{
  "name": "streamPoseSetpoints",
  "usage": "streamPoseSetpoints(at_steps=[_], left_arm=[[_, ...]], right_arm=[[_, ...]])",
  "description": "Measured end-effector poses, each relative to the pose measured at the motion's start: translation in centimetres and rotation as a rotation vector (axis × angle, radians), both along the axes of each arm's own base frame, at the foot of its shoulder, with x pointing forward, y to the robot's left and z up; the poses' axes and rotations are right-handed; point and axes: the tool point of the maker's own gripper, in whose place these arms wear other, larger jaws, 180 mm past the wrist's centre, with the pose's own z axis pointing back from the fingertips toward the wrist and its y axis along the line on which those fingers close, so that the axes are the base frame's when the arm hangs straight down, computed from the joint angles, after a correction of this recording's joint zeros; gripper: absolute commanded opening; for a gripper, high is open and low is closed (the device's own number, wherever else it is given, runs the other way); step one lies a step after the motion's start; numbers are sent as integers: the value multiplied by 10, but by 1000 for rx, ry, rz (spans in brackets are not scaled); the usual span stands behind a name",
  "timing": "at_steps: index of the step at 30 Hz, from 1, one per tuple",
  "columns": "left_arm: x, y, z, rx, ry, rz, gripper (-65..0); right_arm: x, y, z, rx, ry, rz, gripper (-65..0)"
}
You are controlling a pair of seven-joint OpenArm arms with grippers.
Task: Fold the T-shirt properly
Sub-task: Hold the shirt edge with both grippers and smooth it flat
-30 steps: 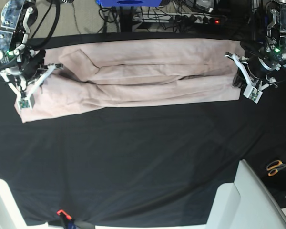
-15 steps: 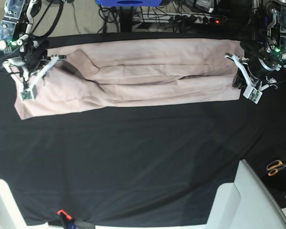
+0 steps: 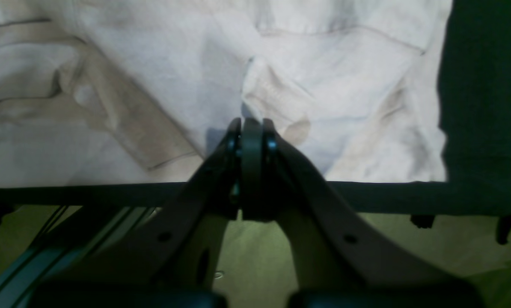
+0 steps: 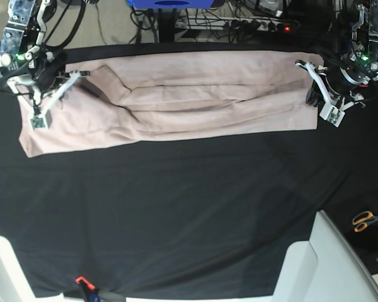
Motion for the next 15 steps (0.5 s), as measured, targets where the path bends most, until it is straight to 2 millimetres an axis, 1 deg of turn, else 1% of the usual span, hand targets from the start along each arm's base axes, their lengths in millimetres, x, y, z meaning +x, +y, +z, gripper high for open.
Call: streamPoseSetpoints(at_steps=[3, 6, 8, 10, 15], left_arm=[[0, 1, -3, -3, 6, 6, -650], [-8, 9, -14, 0, 41, 29, -650], [-11, 10, -17, -4, 44, 34, -650], [-10, 8, -15, -19, 15, 29, -650], [-19, 10, -18, -16, 34, 28, -650]], right_arm=[[-2, 2, -12, 16, 6, -2, -650], [-7, 4, -24, 33, 26, -7, -650], [-7, 5, -26, 37, 23, -7, -650], [-6, 4, -25, 36, 18, -7, -650], [-6, 4, -25, 36, 15, -7, -650]])
